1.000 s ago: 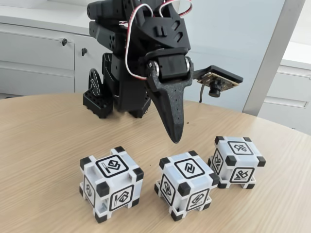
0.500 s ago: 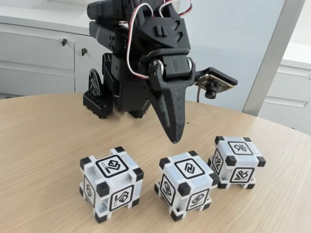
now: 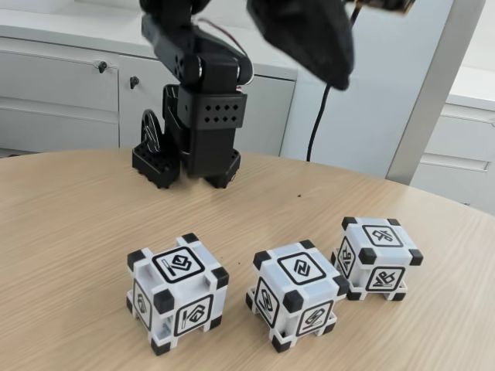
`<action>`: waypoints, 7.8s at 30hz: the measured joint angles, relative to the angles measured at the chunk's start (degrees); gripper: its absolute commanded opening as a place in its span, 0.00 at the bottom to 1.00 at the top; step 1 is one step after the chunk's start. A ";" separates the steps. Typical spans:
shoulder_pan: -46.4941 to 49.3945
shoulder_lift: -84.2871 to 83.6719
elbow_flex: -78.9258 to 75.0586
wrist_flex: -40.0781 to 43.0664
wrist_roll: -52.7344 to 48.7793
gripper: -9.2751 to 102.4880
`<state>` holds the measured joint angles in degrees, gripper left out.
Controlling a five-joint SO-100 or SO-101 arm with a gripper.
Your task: Stack cubes from left to right.
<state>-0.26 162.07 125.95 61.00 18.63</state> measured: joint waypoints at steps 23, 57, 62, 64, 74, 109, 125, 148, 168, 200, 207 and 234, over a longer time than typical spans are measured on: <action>-19.60 -42.36 -17.67 -0.18 -18.81 0.11; -19.95 -45.44 -17.67 -0.09 1.32 0.37; -19.95 -53.79 -17.67 -0.18 13.10 0.37; -20.48 -58.01 -17.84 -0.18 15.12 0.37; -21.71 -64.86 -18.11 -0.18 16.52 0.38; -28.04 -67.59 -18.19 -0.18 20.48 0.39; -21.18 -77.17 -18.19 -0.26 18.02 0.37; -21.53 -78.49 -18.28 -0.26 12.74 0.30; -21.45 -67.41 -18.72 4.13 11.34 0.26; 18.72 -38.32 -18.72 12.04 -16.26 0.27; 21.80 -38.32 -18.63 12.13 -18.81 0.26; 28.48 -37.79 -9.14 12.13 -25.66 0.26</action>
<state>28.21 124.28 116.81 73.12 -7.03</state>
